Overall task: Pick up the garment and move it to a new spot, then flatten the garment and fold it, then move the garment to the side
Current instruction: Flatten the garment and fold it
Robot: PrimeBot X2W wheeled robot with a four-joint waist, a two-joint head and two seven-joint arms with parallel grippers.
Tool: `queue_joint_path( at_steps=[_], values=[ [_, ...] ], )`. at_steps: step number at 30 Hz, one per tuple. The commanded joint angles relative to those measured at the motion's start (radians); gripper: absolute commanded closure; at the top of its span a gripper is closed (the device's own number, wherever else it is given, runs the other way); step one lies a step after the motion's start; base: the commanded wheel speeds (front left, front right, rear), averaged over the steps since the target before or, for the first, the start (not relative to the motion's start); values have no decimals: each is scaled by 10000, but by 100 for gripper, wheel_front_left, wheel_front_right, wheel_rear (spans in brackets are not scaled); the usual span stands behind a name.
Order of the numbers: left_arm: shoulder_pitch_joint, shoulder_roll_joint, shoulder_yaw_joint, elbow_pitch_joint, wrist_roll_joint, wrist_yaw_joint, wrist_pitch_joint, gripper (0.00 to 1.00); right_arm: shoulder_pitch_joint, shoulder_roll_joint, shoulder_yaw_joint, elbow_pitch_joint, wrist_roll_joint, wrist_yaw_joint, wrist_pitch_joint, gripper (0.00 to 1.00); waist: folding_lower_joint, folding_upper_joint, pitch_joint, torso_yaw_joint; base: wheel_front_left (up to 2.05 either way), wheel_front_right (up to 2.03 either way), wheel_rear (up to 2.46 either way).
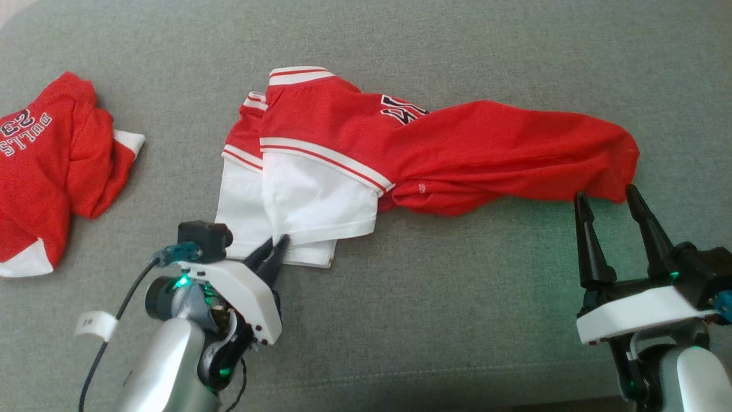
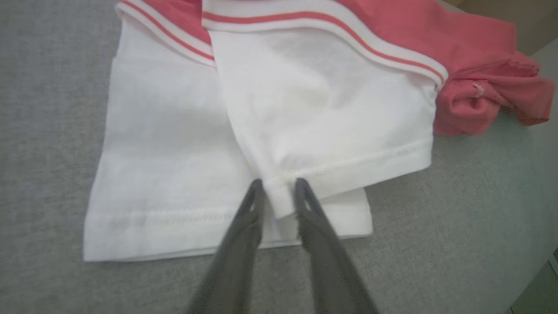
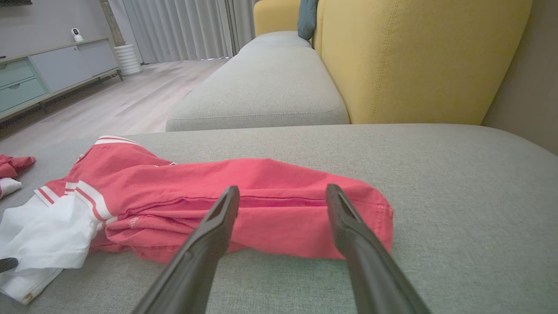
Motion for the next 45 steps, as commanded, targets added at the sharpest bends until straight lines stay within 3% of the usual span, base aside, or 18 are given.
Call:
queue_joint_path(
  at_steps=[1,7,17,34,35,36,38,45],
  values=[
    [-464,207,285,-315,-56,-42,-84,100,-296,-37,178,-302,63,-7,26,0,0,0,6,8,0,0,0],
    [-589,430,218,-585,162,1,-728,100,-404,-45,-186,-75,117,-7,204,0,0,0,14,16,0,0,0],
    [-673,546,184,-930,287,167,-947,100,-1690,-1298,-1455,1609,505,-7,1125,0,0,0,364,-34,0,0,0],
    [-1196,619,-20,-1351,393,167,-1285,100,-4315,-2338,-373,5118,1572,-7,1917,0,0,0,1347,281,0,0,0],
    [-1208,625,-22,-1362,413,182,-1344,100,-4368,-2380,-284,5236,1644,-7,1919,12,0,0,1360,296,0,0,0],
    [-1217,631,-22,-1372,429,196,-1401,100,-4390,-2393,-211,5357,1768,-7,1960,55,0,0,1370,307,0,0,0],
    [-1212,647,-1,-1385,446,225,-1552,100,-4377,-2420,-79,5478,1955,-7,1980,100,0,0,1354,312,0,0,0],
    [-1142,770,225,-1896,589,420,-2471,100,-3875,-2502,-152,4747,2379,-7,1092,100,0,0,1074,293,0,0,0]
  ],
)
